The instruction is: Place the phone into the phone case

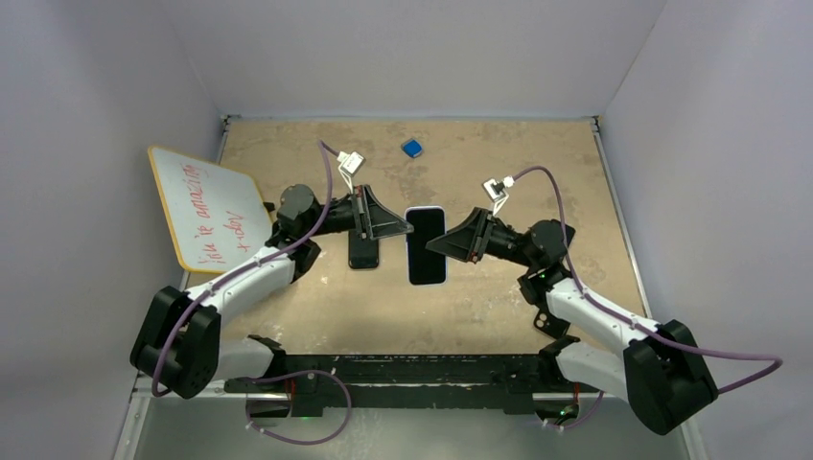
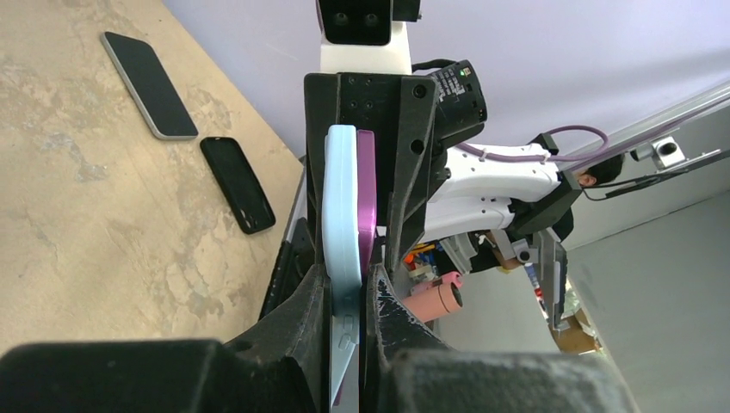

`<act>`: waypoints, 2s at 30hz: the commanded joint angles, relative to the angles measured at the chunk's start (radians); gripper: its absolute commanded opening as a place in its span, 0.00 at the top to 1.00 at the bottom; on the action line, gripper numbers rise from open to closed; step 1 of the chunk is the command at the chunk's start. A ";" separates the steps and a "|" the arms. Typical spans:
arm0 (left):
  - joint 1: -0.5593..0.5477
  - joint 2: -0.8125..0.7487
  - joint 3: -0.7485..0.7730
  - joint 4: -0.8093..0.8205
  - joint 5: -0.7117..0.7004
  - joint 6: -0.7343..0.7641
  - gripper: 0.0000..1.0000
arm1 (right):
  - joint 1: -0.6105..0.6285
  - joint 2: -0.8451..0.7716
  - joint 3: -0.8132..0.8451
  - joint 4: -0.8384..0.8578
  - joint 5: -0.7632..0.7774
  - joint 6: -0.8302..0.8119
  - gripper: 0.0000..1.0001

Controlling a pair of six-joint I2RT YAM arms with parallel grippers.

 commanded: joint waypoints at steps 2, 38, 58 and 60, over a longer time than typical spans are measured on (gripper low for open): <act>-0.006 -0.036 0.045 -0.027 0.043 0.082 1.00 | 0.005 -0.007 0.075 0.054 0.027 -0.007 0.59; -0.067 -0.084 0.058 -0.552 -0.128 0.442 1.00 | -0.001 0.008 0.147 -0.037 0.270 -0.047 0.79; -0.040 -0.263 0.061 -0.446 -0.186 0.372 0.33 | 0.000 -0.072 0.095 -0.077 -0.058 -0.211 0.94; -0.038 -0.265 0.061 -0.408 -0.181 0.358 0.33 | 0.000 -0.085 0.090 -0.073 -0.077 -0.213 0.94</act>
